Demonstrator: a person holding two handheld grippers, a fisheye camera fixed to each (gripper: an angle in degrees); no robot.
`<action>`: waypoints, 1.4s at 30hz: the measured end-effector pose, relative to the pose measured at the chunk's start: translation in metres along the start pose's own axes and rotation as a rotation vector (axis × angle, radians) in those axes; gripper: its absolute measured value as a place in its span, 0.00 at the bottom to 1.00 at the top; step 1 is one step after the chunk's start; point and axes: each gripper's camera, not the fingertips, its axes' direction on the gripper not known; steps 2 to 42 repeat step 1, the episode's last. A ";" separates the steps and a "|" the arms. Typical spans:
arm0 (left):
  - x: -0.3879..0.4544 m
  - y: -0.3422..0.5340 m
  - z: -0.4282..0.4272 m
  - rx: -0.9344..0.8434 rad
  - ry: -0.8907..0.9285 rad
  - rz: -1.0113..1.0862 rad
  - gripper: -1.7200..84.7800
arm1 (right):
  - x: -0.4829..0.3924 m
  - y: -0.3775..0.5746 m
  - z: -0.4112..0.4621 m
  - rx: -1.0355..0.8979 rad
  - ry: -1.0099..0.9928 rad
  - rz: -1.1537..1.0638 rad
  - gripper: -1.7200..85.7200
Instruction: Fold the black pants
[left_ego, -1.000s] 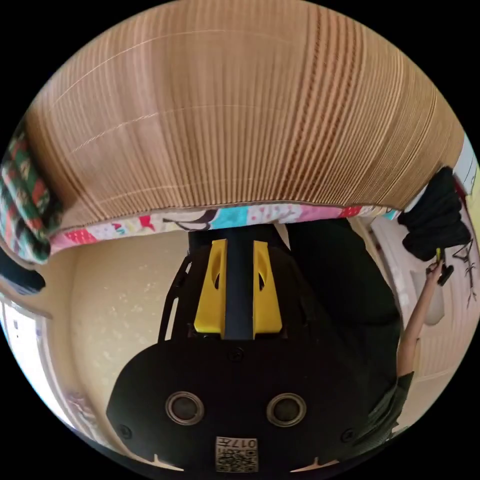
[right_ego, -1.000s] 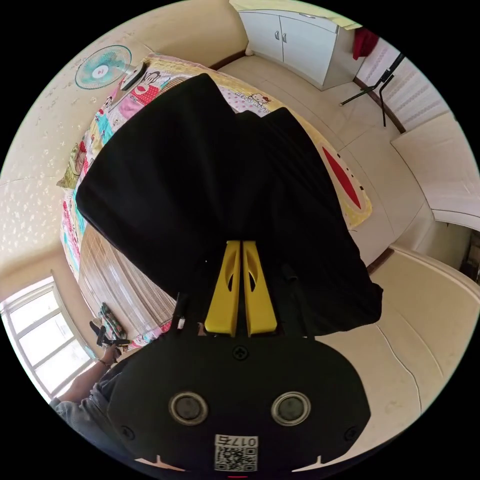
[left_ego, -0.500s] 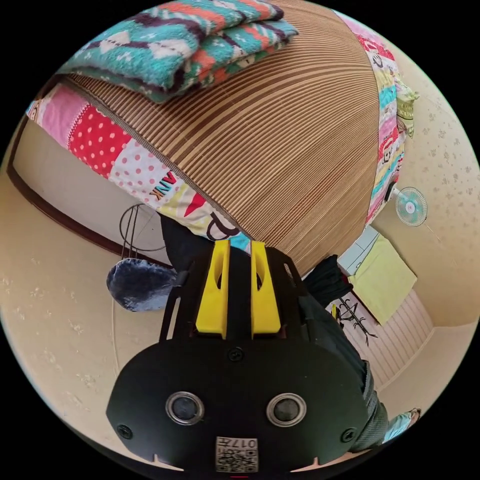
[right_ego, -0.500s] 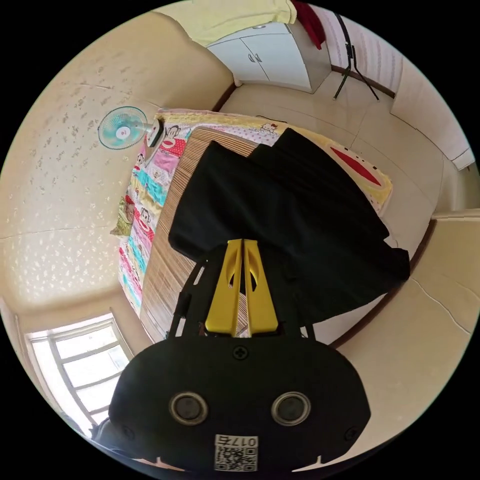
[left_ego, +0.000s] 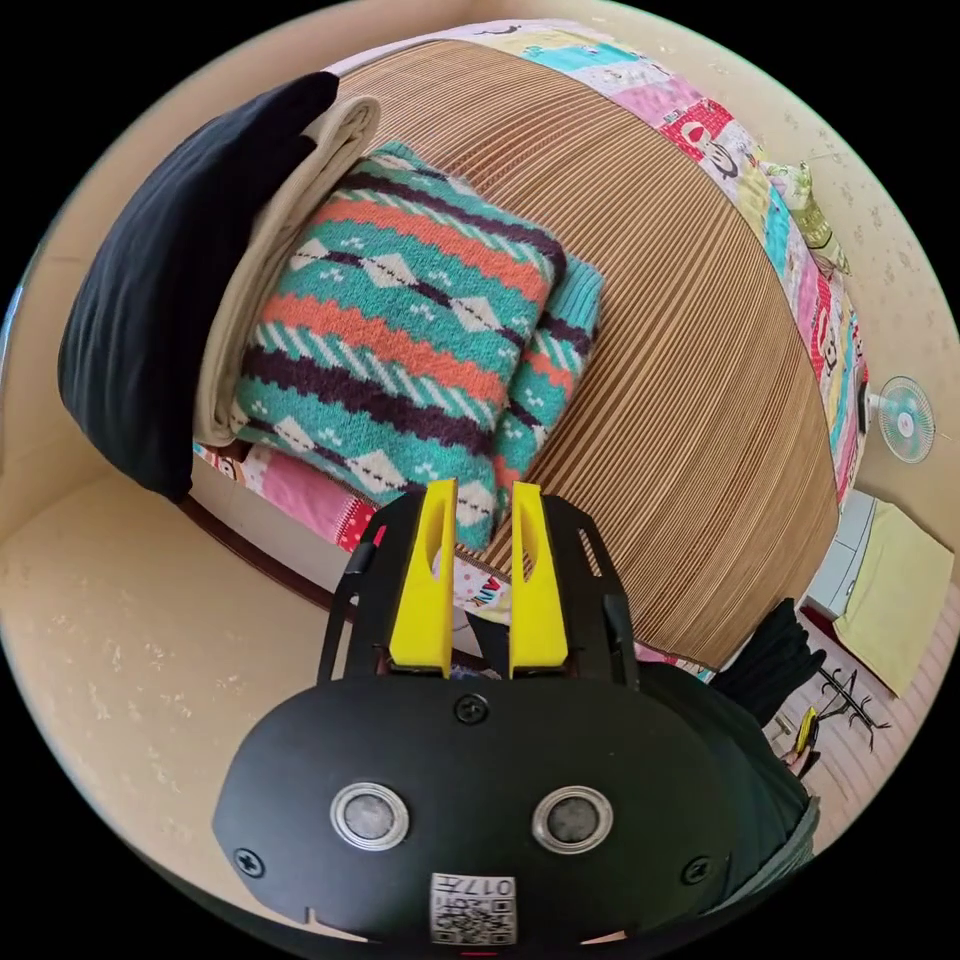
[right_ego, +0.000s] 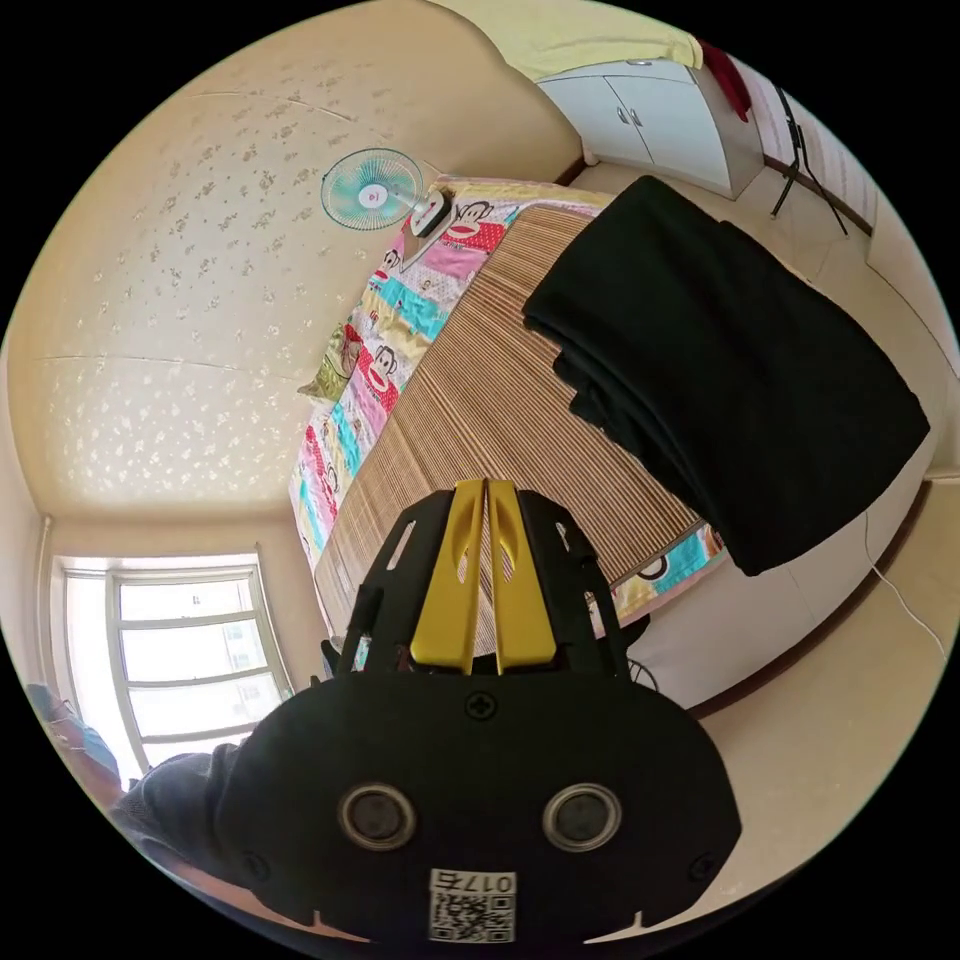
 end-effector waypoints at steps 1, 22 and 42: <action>-0.002 -0.004 0.004 -0.011 -0.004 0.007 0.14 | -0.002 0.007 0.008 -0.020 -0.004 -0.010 0.02; -0.002 -0.004 0.004 -0.011 -0.004 0.007 0.14 | -0.002 0.007 0.008 -0.020 -0.004 -0.010 0.02; -0.002 -0.004 0.004 -0.011 -0.004 0.007 0.14 | -0.002 0.007 0.008 -0.020 -0.004 -0.010 0.02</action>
